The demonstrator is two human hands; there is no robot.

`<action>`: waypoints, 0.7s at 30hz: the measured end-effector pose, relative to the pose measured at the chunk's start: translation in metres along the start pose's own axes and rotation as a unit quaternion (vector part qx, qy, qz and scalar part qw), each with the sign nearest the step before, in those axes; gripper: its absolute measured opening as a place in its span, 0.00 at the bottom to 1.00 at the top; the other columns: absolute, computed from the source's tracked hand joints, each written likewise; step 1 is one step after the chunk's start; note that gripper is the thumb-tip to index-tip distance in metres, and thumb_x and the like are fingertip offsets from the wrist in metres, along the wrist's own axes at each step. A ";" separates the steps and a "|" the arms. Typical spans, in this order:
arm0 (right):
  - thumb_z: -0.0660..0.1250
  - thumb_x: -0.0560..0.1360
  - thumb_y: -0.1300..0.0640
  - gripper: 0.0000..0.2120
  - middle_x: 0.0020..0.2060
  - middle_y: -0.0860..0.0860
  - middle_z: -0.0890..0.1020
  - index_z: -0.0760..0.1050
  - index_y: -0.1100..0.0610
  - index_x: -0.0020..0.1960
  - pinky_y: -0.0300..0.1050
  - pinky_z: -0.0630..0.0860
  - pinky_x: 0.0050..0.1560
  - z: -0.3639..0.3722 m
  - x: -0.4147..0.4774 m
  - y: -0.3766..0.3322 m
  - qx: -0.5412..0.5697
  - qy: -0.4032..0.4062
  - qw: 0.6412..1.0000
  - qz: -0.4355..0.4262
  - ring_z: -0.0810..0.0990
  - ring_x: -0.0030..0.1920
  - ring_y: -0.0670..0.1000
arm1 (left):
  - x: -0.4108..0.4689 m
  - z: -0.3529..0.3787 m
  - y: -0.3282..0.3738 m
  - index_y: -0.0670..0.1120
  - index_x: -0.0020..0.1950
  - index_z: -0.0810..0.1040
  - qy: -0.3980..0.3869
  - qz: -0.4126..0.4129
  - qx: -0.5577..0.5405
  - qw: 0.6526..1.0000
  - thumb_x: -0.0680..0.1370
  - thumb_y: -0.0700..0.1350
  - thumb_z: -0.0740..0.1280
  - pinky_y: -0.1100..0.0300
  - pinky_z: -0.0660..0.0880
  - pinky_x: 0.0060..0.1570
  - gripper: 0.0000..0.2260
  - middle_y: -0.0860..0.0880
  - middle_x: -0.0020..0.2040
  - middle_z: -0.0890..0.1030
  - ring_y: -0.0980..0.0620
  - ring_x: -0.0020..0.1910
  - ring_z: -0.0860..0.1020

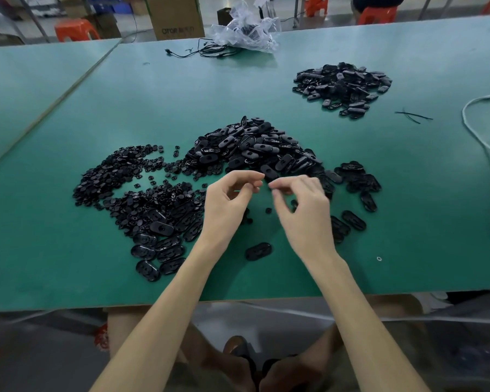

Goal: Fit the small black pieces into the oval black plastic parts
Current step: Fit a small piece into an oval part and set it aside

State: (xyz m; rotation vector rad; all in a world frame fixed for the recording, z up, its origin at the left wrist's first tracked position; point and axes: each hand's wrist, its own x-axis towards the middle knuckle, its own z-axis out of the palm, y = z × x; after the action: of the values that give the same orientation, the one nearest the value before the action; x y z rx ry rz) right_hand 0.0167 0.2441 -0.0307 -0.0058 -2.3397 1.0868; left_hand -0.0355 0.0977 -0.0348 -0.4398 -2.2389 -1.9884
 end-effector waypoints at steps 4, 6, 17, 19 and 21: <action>0.72 0.80 0.60 0.03 0.43 0.48 0.83 0.82 0.59 0.51 0.49 0.76 0.53 0.001 -0.004 -0.009 -0.006 -0.059 0.993 -0.100 0.77 0.47 0.53 | 0.001 -0.002 -0.002 0.47 0.54 0.86 0.026 -0.008 -0.025 0.999 0.80 0.33 0.66 0.60 0.80 0.51 0.13 0.51 0.47 0.86 0.52 0.49 0.83; 0.75 0.79 0.53 0.06 0.43 0.45 0.82 0.82 0.56 0.50 0.41 0.73 0.54 -0.005 -0.002 -0.007 0.015 -0.124 0.988 -0.095 0.76 0.49 0.49 | 0.001 -0.002 -0.002 0.47 0.54 0.86 0.030 -0.011 -0.029 0.999 0.80 0.33 0.66 0.60 0.79 0.50 0.13 0.51 0.47 0.86 0.53 0.48 0.83; 0.81 0.71 0.50 0.11 0.42 0.42 0.76 0.79 0.50 0.42 0.31 0.66 0.51 -0.016 -0.018 0.012 0.027 -0.304 0.952 -0.024 0.71 0.49 0.42 | 0.002 0.000 0.001 0.45 0.54 0.85 0.035 -0.029 -0.019 0.999 0.81 0.32 0.65 0.63 0.77 0.47 0.12 0.49 0.47 0.86 0.53 0.45 0.83; 0.80 0.73 0.51 0.11 0.40 0.44 0.77 0.79 0.53 0.44 0.32 0.67 0.46 -0.012 -0.010 0.012 0.040 -0.285 0.958 -0.008 0.72 0.45 0.42 | 0.003 -0.001 0.003 0.44 0.54 0.85 0.030 -0.019 -0.004 0.999 0.81 0.31 0.65 0.64 0.77 0.46 0.12 0.49 0.47 0.86 0.53 0.44 0.83; 0.79 0.74 0.52 0.10 0.40 0.46 0.79 0.78 0.53 0.44 0.33 0.67 0.43 -0.008 0.002 0.013 0.040 -0.279 0.960 0.000 0.74 0.42 0.43 | 0.007 -0.001 0.006 0.44 0.53 0.85 0.014 0.000 0.031 0.999 0.81 0.31 0.65 0.65 0.77 0.46 0.12 0.50 0.46 0.86 0.53 0.44 0.84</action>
State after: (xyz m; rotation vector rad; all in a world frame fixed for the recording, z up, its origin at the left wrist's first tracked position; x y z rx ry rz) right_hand 0.0162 0.2589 -0.0347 0.3776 -2.7778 1.3113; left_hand -0.0406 0.0979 -0.0269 -0.4019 -2.2756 -1.9073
